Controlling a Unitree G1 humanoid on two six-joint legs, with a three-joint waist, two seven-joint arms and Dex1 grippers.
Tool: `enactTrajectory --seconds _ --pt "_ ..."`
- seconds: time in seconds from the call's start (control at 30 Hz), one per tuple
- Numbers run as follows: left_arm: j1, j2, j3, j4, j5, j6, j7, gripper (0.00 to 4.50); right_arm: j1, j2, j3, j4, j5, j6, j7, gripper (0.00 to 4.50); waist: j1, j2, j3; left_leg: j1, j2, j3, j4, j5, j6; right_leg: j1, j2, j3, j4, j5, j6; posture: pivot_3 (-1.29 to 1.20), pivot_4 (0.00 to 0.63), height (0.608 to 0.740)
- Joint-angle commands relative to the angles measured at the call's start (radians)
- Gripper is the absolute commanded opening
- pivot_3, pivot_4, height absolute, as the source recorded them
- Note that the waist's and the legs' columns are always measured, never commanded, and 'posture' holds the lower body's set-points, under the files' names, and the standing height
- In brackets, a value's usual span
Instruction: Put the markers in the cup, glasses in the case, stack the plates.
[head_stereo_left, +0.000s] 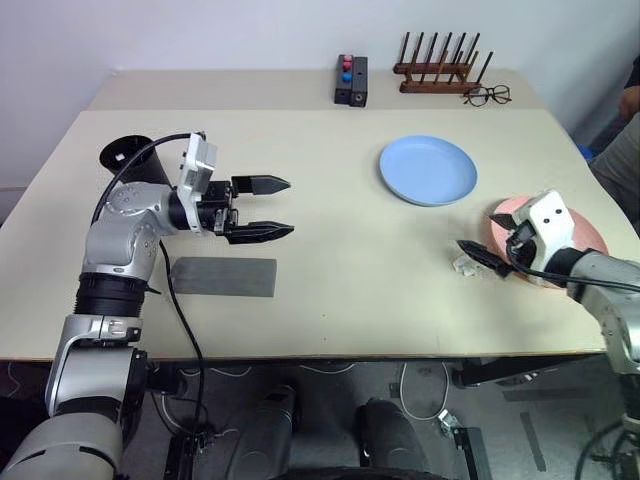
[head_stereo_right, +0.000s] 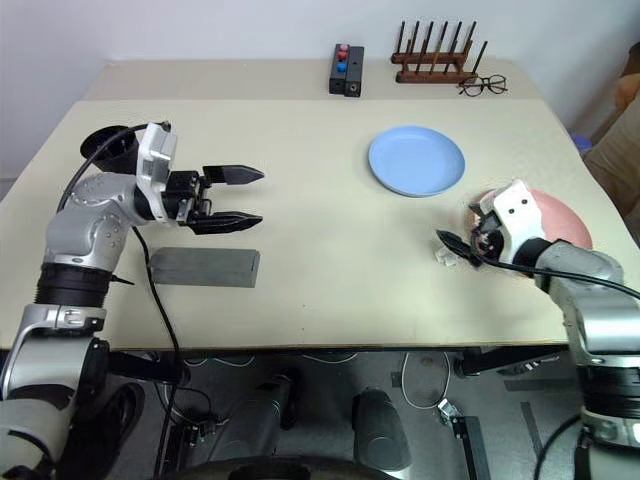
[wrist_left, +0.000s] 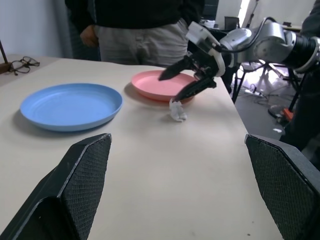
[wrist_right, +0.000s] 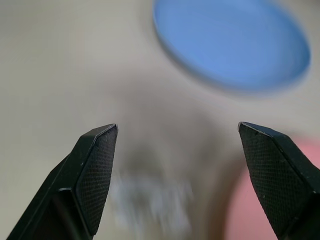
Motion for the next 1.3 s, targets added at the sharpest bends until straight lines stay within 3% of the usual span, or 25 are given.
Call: enactTrajectory --seconds 0.03,0.17,0.37,0.47,0.67,0.97,1.3 --pt "0.01 -0.006 0.029 -0.063 -0.027 0.008 0.021 4.44 0.031 -0.08 -0.075 0.006 -0.005 0.056 0.032 3.92 0.0 0.0 0.0 0.0 0.0 0.0 0.0 0.0 0.0 0.0 0.0 0.0 0.0 0.0 0.0 0.0 0.15 0.74" --pt "0.023 -0.008 0.026 -0.082 -0.017 -0.008 0.031 4.44 0.067 -0.127 -0.086 0.039 -0.022 0.07 0.054 3.92 0.001 0.0 0.0 0.0 0.0 0.001 0.0 0.0 0.0 0.001 0.0 0.0 -0.001 0.0 0.0 0.0 0.15 0.74" --pt "0.043 0.003 0.016 -0.102 -0.013 -0.007 0.02 4.44 0.026 -0.109 0.002 0.164 -0.103 0.039 0.031 3.92 0.0 0.0 0.0 0.0 0.0 0.001 0.0 0.0 0.001 0.001 0.0 0.0 -0.002 -0.001 -0.002 0.0 0.15 0.74" --pt "0.056 0.011 0.012 -0.114 -0.006 -0.004 0.019 4.5 -0.003 -0.097 0.037 0.213 -0.132 0.03 0.021 3.09 -0.003 0.001 0.0 0.0 0.0 0.002 0.0 0.0 0.001 0.001 0.0 0.001 -0.002 0.0 -0.001 0.0 0.15 0.74" --pt "0.073 0.017 0.023 -0.131 -0.011 -0.003 0.034 4.5 -0.076 -0.081 0.072 0.273 -0.168 -0.023 0.02 0.04 0.0 0.001 0.0 0.001 0.0 0.003 0.0 -0.001 0.001 0.002 0.0 0.001 -0.003 -0.001 -0.002 0.0 0.15 0.74" --pt "0.06 -0.017 0.067 -0.056 0.047 -0.104 0.203 4.5 -0.338 -0.011 0.125 0.293 -0.221 -0.14 -0.021 0.01 -0.009 0.002 0.0 0.001 0.001 0.004 0.0 -0.001 0.001 0.001 0.0 0.003 -0.004 0.0 0.0 0.0 0.15 0.74" --pt "0.135 -0.033 0.096 -0.14 0.046 -0.1 0.335 4.5 -0.621 0.236 0.311 0.445 -0.319 -0.285 -0.037 0.01 -0.001 0.002 0.001 0.001 0.0 0.005 -0.004 0.0 0.0 -0.002 0.001 0.003 -0.003 0.001 0.001 0.0 0.15 0.74"
